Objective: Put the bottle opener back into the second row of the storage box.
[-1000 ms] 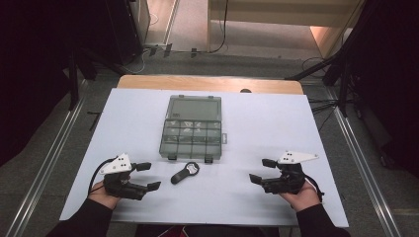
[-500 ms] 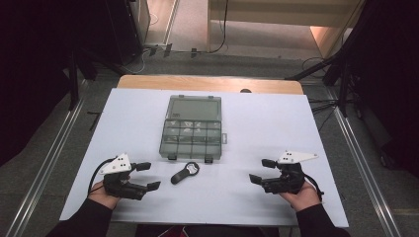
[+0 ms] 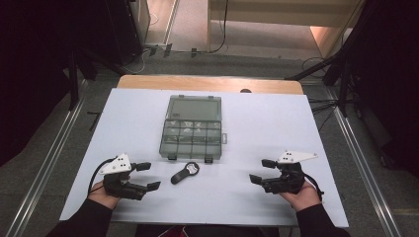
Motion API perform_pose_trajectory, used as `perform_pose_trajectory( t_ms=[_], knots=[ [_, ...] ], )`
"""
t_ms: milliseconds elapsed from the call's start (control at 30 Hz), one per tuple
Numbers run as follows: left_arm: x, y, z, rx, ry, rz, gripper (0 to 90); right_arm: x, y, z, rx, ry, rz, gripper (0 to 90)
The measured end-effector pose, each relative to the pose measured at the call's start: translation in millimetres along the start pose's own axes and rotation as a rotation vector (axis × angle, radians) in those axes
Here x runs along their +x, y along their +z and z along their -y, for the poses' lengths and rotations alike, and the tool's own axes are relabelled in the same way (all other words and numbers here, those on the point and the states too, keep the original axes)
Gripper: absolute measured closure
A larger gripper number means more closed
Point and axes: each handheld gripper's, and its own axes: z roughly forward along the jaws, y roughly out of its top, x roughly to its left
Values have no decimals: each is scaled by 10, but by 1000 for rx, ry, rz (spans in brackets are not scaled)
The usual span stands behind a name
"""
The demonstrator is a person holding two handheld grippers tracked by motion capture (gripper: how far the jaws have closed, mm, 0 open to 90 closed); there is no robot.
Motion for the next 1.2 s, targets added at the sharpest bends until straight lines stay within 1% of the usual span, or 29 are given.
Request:
perform_pose_trajectory(
  t_ms=[167, 233, 400, 500, 600, 733, 900, 1133, 1200],
  knots=[
    [0, 1, -1, 1, 0, 0, 210, -1, 11, -7, -1, -7, 3, 220],
    [-1, 1, -2, 0, 1, 0, 210, 3, 20, -20, -2, -21, -6, 220],
    [1, 0, -3, 3, 6, -1, 210, 10, 59, -52, 4, -56, -47, 220],
    [-2, -2, -3, 1, 4, -1, 210, 27, 98, -91, 0, -80, -78, 220],
    [-3, -2, -2, 1, 4, -2, 210, 34, 154, -127, 1, -104, -98, 220],
    [-1, -2, -2, 2, 4, -1, 210, 41, 217, -161, 15, -115, -121, 220],
    [-2, 0, -3, 4, 4, -1, 210, 60, 267, -203, 20, -132, -135, 220],
    [-2, 1, -2, 4, 4, -1, 210, 84, 326, -283, 19, -136, -149, 220],
    [0, 1, -2, 4, 5, -1, 210, 94, 347, -305, 26, -128, -153, 220]
  ],
)
